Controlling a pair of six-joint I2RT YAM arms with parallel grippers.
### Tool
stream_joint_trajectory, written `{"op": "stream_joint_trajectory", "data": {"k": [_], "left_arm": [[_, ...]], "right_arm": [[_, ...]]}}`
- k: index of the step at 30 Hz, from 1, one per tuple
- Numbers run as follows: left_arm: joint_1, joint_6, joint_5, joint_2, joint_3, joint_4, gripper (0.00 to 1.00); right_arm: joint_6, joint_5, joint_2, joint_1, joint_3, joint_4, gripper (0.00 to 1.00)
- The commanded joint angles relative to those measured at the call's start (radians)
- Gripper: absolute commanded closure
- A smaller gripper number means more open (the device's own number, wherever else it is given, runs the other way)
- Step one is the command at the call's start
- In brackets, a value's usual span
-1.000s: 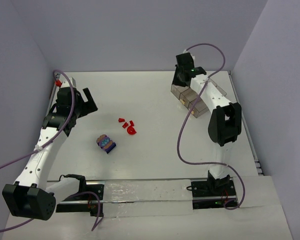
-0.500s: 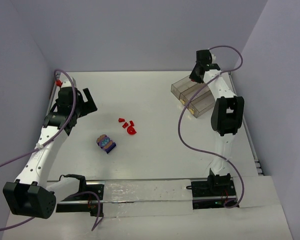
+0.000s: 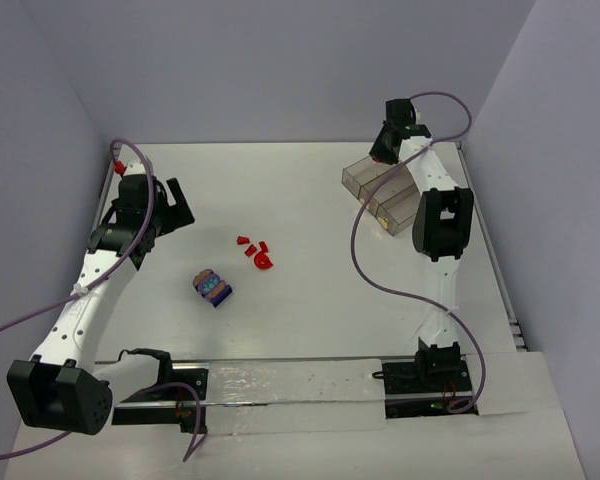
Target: Sort the legos into containers by color
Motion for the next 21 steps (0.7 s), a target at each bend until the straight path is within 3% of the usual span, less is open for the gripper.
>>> {"op": "stream_joint_trajectory", "data": {"k": [1, 3, 11, 15, 21], "left_arm": [[-0.003, 0.003, -0.018, -0.016, 0.027, 0.001, 0.01], [-0.003, 0.003, -0.015, -0.02, 0.027, 0.0, 0.01], [-0.003, -0.002, -0.004, -0.039, 0.021, -0.003, 0.01], [-0.003, -0.015, 0.007, -0.05, 0.009, 0.005, 0.01], [-0.003, -0.026, 0.029, -0.054, 0.004, 0.006, 0.01]], "right_arm": [[-0.009, -0.036, 0.015, 0.01, 0.055, -0.011, 0.43], [-0.019, -0.039, 0.011, 0.016, 0.059, -0.01, 0.34], [-0.095, -0.051, -0.115, 0.088, 0.014, 0.011, 0.34], [-0.215, 0.013, -0.284, 0.23, -0.193, 0.092, 0.27], [-0.288, -0.117, -0.438, 0.507, -0.522, 0.258, 0.21]]}}
